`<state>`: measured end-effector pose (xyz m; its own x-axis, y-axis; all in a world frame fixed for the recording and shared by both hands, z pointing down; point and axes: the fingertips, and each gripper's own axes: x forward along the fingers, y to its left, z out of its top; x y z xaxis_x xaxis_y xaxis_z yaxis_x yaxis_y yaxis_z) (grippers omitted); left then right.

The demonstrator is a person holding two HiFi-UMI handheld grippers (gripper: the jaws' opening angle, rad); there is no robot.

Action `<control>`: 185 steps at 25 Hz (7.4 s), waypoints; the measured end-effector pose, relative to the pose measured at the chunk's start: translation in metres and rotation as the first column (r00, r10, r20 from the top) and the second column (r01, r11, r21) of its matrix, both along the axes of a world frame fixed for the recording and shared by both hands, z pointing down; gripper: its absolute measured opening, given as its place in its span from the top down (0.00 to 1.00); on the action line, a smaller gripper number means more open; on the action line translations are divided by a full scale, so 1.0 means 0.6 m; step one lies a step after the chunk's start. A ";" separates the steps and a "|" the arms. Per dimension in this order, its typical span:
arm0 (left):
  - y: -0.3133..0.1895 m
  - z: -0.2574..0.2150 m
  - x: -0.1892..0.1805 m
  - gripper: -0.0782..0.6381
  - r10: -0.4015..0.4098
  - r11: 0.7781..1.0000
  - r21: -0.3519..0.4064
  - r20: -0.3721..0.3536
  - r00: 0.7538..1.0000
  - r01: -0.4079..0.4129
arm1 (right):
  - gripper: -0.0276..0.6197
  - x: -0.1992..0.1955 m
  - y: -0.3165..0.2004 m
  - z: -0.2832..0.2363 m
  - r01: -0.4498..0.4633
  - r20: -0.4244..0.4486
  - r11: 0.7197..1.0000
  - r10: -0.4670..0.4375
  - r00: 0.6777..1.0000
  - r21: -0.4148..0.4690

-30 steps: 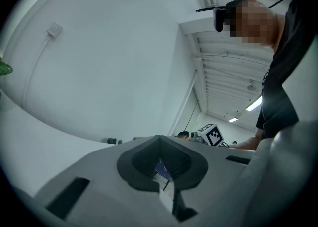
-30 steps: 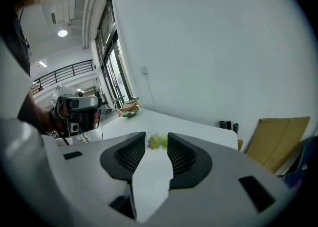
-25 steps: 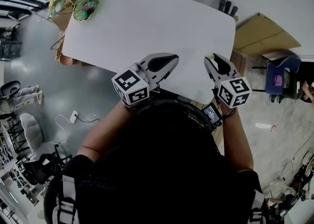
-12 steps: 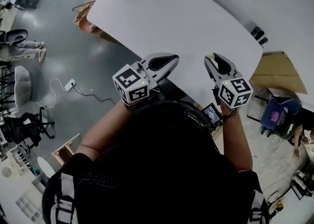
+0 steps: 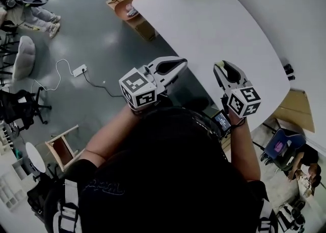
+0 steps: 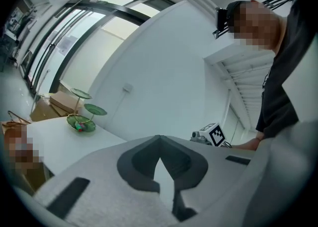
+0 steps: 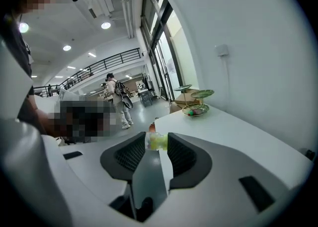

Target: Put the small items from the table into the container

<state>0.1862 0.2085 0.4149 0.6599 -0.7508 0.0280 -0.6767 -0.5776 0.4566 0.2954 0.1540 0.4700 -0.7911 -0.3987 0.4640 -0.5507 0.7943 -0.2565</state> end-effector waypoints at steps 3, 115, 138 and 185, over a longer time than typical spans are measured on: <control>0.025 -0.008 -0.112 0.88 -0.029 0.999 0.018 0.006 1.000 0.029 | 0.73 -0.120 0.020 -0.001 0.032 0.011 0.999 -0.032 0.999 0.003; -0.640 0.190 -0.447 0.89 0.481 0.859 -0.231 0.054 0.875 -0.457 | 0.73 -0.363 -0.723 0.402 -0.416 -0.308 0.898 0.360 0.881 -0.142; -0.560 0.028 -0.565 0.88 0.526 0.849 0.013 0.080 0.847 -0.529 | 0.73 -0.532 -0.520 -0.011 -0.456 -0.027 0.866 0.471 0.882 0.206; -0.257 -0.031 -0.254 0.89 0.572 0.812 0.086 0.069 0.817 -0.577 | 0.93 -0.340 -0.142 -0.073 -0.416 0.094 0.883 0.405 0.909 0.219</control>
